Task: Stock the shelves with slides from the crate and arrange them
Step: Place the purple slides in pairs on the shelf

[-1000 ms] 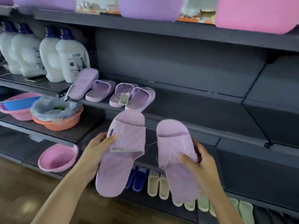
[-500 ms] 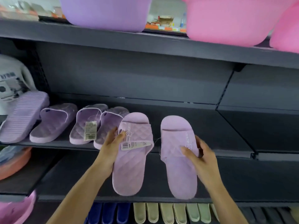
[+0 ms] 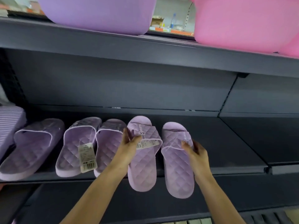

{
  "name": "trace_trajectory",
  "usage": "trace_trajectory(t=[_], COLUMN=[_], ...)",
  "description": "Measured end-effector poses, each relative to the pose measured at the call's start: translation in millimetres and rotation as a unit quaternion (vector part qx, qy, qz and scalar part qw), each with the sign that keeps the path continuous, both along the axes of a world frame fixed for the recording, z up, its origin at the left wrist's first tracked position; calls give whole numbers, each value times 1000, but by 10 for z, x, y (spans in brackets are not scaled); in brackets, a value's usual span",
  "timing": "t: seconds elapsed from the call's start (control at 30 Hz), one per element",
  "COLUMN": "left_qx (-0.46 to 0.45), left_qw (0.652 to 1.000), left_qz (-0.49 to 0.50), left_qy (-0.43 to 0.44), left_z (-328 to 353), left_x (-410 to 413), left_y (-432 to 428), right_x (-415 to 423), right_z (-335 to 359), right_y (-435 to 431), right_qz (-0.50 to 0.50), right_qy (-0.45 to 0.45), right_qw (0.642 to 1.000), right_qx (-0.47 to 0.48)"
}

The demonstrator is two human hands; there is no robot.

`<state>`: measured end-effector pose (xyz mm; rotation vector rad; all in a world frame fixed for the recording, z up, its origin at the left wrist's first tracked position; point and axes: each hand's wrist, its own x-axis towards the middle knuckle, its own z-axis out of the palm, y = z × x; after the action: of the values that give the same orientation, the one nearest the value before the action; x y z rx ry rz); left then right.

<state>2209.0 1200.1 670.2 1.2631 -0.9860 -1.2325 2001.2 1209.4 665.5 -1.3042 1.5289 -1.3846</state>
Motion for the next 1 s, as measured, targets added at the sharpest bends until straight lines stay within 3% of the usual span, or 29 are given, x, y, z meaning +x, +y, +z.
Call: trace_trajectory(t=[0.1, 0.33, 0.43, 0.63, 0.83, 1.0], left_qx=[-10, -74, -112, -205, -236, -241], left_qw=[1000, 964, 948, 916, 905, 893], left_qz=[-16, 27, 22, 9, -17, -19], left_qy=[-23, -254, -296, -344, -354, -379], left_z=[35, -82, -110, -42, -31, -33], left_x=[-73, -181, -178, -110, 64, 171], left_y=[-65, -105, -41, 132, 309, 582], right_x=[19, 14, 24, 46, -29, -175], right_z=[-29, -68, -111, -62, -22, -1], right_y=[-109, -335, -386, -228, 55, 388], right_qz=[-3, 10, 23, 70, 67, 88], right_qy=[-9, 76, 114, 99, 317, 417], right_qw=[1000, 996, 993, 993, 944, 902], right_qx=[10, -38, -22, -2, -59, -71])
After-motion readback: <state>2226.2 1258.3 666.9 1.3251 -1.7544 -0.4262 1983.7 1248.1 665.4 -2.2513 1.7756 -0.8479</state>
